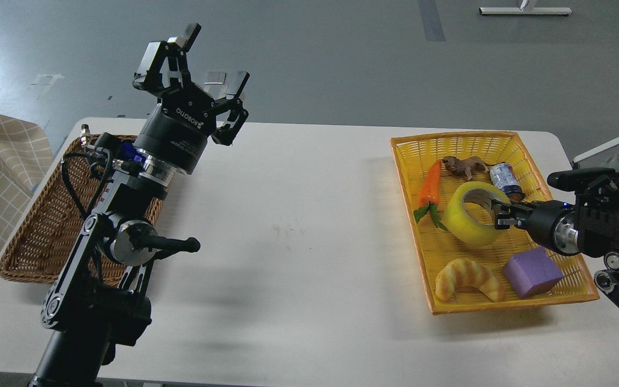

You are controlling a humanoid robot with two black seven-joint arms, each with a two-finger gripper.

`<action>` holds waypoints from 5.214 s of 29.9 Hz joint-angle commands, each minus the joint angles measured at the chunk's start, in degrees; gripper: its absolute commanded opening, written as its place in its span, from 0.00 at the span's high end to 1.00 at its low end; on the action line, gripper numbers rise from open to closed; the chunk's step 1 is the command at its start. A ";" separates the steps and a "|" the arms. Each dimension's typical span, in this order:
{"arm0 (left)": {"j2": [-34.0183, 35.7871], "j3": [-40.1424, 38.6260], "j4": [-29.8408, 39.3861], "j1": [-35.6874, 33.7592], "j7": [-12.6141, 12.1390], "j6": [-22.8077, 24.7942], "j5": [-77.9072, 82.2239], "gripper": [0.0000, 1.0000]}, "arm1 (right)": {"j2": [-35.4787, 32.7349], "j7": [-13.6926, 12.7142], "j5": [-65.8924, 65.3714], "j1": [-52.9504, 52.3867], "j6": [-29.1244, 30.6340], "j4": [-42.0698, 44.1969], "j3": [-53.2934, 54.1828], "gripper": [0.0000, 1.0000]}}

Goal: Place and transfer tape with both arms
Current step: 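Lift the tape roll out of the tray with the right gripper, then lower the tape roll onto the table between the arms, then open the right gripper and raise it back above the tray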

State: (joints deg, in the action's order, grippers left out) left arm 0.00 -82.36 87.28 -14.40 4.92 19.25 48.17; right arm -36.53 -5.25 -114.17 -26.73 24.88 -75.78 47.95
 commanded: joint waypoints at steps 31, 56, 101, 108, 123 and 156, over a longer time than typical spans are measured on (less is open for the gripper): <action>0.00 -0.34 -0.18 -1.15 -0.26 -0.09 -0.18 0.02 | 20.96 4.55 -0.09 -23.80 3.12 -0.17 -8.11 0.96; 0.00 -1.75 0.00 -1.15 0.09 0.00 -0.36 0.02 | 36.53 4.55 -1.94 -27.50 3.12 21.28 -27.99 0.96; 0.00 -2.80 0.00 -0.98 0.44 0.09 -0.44 0.02 | 36.53 2.97 -2.38 -24.16 3.12 23.05 -18.77 0.05; 0.35 -2.98 0.00 -0.63 0.44 0.09 -0.44 0.02 | 36.53 2.88 -2.29 -24.16 3.12 22.96 -14.82 0.01; 1.76 -2.81 -0.36 -1.42 -0.35 -0.53 -0.44 0.02 | 36.53 2.79 2.44 -19.51 -4.67 6.72 5.57 0.00; 0.00 0.89 2.54 -3.17 0.44 -2.38 -0.36 0.02 | 36.53 6.31 61.34 0.63 -5.11 -15.36 35.02 0.00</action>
State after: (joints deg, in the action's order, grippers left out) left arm 0.14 -81.41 88.45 -18.16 5.26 16.65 47.90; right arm -0.10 1.34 -52.82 -27.05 20.65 -91.06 83.19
